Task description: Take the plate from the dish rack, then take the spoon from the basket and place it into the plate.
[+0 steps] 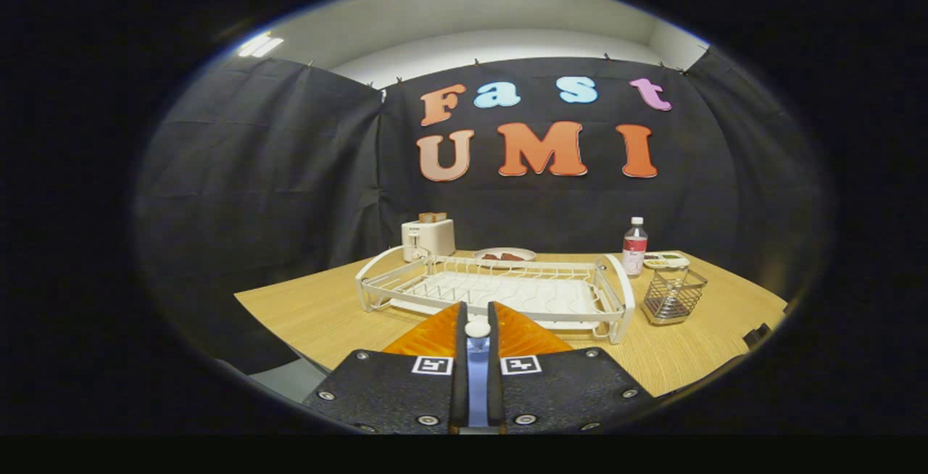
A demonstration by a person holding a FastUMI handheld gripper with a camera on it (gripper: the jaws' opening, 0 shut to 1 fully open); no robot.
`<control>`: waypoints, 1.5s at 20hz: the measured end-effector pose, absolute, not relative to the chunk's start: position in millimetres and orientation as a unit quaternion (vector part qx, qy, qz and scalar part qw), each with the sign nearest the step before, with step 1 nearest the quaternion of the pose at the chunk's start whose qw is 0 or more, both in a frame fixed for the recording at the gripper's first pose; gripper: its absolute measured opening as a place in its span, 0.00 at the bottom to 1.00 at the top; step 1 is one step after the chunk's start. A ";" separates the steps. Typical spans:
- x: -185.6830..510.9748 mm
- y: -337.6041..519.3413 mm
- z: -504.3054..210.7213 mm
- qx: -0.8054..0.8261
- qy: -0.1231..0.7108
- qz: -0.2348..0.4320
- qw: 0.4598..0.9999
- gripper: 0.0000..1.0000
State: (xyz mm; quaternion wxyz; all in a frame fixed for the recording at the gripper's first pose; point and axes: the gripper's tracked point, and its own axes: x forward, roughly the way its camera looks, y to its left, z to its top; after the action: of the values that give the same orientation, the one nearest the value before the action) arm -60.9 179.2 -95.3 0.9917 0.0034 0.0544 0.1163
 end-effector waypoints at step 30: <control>-23.1 33.3 -79.4 0.000 0.068 0.000 0.998 0.98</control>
State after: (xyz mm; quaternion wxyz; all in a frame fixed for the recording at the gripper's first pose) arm -23.1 33.3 -79.4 0.9977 0.0003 0.0678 0.0003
